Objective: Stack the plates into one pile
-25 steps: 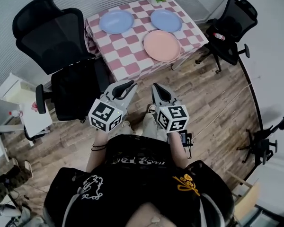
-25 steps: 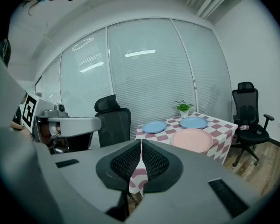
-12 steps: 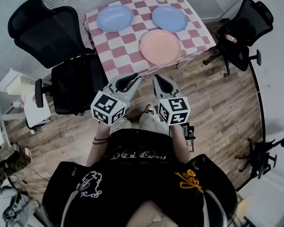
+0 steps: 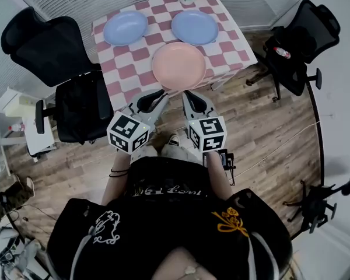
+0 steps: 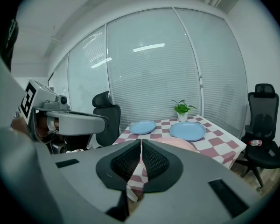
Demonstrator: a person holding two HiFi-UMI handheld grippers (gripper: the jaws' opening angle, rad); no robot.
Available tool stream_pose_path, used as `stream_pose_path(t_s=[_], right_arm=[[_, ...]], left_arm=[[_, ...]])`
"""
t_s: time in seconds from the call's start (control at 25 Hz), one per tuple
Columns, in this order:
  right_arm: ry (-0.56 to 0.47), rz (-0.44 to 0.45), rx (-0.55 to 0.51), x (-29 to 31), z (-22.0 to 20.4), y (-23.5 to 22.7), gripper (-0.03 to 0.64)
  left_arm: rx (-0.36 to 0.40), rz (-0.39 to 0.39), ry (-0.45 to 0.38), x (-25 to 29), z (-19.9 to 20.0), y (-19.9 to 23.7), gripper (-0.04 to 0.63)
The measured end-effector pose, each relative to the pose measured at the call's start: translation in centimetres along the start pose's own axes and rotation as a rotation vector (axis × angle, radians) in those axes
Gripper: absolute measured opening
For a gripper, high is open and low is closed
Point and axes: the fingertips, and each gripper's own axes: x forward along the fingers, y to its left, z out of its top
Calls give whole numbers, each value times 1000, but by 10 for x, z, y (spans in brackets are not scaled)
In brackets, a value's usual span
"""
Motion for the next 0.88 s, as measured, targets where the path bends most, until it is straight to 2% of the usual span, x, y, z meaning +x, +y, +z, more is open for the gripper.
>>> stream_pose_path(t_s=[0.48,0.88], right_arm=[[23,-17,65,8,-19,-56,17],[103,-95,125,46,-42,-112,18]], left_arm=[[-4,77,73,29,-8,17,55],[19,133,238,64,-47,95,55]])
